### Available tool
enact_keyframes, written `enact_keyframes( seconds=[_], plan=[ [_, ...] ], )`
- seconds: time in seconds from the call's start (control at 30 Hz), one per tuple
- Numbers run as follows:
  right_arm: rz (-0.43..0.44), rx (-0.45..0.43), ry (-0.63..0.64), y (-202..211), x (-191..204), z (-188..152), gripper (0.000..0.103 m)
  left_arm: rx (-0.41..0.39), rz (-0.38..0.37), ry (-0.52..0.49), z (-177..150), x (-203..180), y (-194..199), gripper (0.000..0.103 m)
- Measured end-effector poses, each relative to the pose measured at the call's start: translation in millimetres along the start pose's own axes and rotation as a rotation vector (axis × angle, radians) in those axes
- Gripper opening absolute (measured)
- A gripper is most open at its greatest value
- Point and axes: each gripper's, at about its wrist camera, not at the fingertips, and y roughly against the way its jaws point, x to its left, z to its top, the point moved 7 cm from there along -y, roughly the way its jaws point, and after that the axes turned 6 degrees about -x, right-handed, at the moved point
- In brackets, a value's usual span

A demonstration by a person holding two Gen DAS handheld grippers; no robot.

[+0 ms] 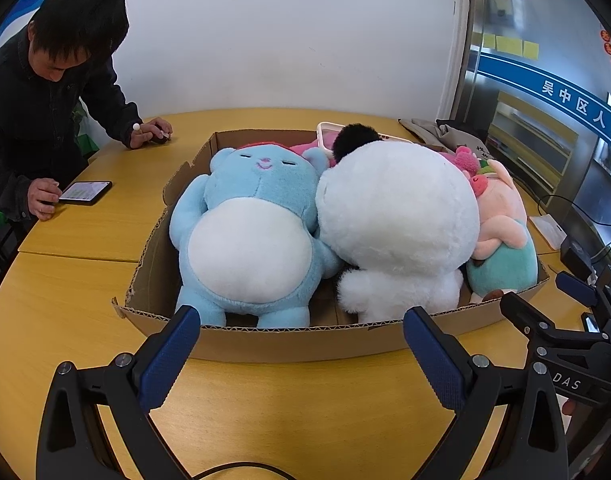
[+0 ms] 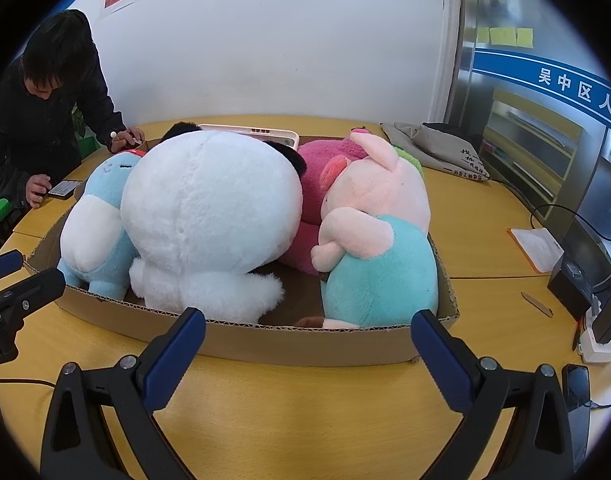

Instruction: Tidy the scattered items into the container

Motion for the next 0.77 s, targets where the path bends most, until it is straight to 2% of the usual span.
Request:
enact_keyframes(
  seconds=[0.2, 0.57, 0.77],
  plan=[
    [0.004, 0.003, 0.002, -0.9, 2.2, 0.5, 0.103, -0.009, 0.011, 0.001, 0.4, -0.3, 2.6, 0.103],
    [0.022, 0.003, -0.003, -1.5, 6.4, 0.7, 0.103, 0.013, -0.04, 0.011, -6.2, -9.8, 1.1, 0.103],
    [0.028, 0.005, -0.003, -2.6, 8.4, -0.4, 0.103, 0.027, -0.015, -0.003, -9.5, -10.1, -1.0, 0.103]
  ],
)
